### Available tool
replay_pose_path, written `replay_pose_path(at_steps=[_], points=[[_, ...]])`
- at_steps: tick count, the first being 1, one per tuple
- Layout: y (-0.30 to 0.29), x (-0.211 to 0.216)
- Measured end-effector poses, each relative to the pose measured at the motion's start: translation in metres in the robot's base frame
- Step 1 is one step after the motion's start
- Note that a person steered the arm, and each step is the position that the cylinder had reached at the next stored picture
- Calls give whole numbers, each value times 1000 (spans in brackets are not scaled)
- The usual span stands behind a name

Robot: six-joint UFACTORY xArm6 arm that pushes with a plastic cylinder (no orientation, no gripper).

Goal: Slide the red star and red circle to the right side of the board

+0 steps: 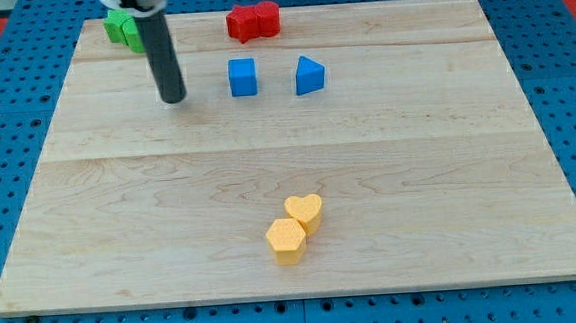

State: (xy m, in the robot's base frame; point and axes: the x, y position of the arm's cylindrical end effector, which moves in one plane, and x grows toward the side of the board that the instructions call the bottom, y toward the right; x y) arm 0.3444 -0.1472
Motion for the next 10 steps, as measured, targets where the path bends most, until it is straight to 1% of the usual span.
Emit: replay_pose_path(at_steps=[1, 2, 3, 4, 5, 6, 7, 8, 9, 10], points=[[34, -51], [37, -74], [47, -84], [34, -97], [36, -124], [69, -131], [79, -143], [133, -132], [195, -91], [221, -88]])
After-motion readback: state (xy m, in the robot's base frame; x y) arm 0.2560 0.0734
